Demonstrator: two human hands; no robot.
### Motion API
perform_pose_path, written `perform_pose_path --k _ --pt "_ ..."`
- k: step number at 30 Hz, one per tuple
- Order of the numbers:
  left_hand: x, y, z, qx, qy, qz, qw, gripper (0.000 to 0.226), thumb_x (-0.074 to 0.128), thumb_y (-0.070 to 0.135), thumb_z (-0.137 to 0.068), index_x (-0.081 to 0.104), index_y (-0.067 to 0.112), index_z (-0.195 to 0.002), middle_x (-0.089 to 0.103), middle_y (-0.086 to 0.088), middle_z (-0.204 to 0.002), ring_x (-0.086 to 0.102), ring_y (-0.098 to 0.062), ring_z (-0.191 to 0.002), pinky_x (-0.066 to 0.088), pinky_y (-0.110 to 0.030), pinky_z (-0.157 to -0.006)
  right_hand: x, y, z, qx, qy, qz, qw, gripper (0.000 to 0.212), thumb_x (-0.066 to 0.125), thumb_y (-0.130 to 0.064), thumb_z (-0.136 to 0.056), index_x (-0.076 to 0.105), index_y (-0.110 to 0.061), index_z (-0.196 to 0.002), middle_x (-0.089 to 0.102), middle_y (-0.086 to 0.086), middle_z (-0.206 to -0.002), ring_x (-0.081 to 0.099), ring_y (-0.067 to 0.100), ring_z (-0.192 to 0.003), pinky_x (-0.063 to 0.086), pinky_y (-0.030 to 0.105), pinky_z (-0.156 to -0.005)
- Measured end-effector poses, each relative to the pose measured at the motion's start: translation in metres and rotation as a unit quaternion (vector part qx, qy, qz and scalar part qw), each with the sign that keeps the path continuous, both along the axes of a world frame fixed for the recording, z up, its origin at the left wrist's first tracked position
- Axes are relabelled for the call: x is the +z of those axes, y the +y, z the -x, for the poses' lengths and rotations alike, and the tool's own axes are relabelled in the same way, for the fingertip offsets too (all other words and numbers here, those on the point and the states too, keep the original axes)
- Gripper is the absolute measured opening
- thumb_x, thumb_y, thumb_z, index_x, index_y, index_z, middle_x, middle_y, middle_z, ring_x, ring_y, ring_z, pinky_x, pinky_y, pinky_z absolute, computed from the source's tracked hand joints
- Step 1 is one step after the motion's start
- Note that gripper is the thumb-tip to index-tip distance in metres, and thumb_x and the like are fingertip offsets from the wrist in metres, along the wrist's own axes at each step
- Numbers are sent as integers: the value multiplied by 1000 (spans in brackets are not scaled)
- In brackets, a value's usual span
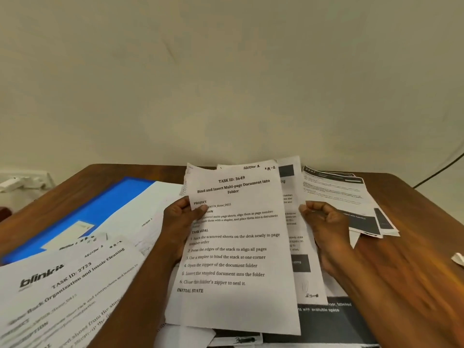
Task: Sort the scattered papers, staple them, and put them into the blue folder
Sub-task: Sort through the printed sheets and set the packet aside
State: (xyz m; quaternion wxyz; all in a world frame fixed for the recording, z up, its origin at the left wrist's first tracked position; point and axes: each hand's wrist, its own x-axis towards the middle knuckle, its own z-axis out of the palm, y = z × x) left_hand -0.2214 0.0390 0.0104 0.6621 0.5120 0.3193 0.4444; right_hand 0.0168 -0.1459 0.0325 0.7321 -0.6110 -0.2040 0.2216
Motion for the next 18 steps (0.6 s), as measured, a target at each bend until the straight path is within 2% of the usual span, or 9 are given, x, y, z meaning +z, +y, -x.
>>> perform_pose_path --k 4,7,11,15,18 --pt "-5 -2 -9 14 21 -14 1000 29 76 -2 -90 74 6 -118 81 -10 -109 79 -29 -100 65 -37 -81 -18 -1 1 21 21 9 1000 16 78 -13 -92 73 -11 -107 79 14 -102 74 41 -100 58 61 -94" --pt "-7 -4 -13 23 37 -18 999 30 78 1 -90 74 8 -119 81 -8 -110 79 -28 -101 62 -43 -88 -25 -1 1 22 37 13 999 15 78 -14 -92 75 -14 -106 79 14 -102 73 43 -102 57 63 -94" --pt "-8 -6 -15 31 59 -33 997 28 80 2 -89 73 6 -116 82 -6 -106 80 -27 -96 64 -37 -79 -27 0 3 29 54 8 998 13 76 -10 -92 75 -12 -105 79 15 -101 71 46 -107 56 63 -97" --pt "-6 -10 -18 39 44 -28 998 27 81 1 -88 70 3 -113 82 -6 -104 80 -25 -93 64 -28 -71 -24 -1 6 48 65 6 997 18 75 -10 -93 73 -9 -110 79 16 -101 72 44 -106 57 59 -96" --pt "-3 -14 -19 38 32 -19 999 32 82 4 -88 66 5 -116 82 -6 -102 80 -26 -93 65 -33 -73 -23 -3 8 62 65 7 996 21 75 -10 -93 72 -8 -114 79 17 -103 73 43 -105 57 60 -96"
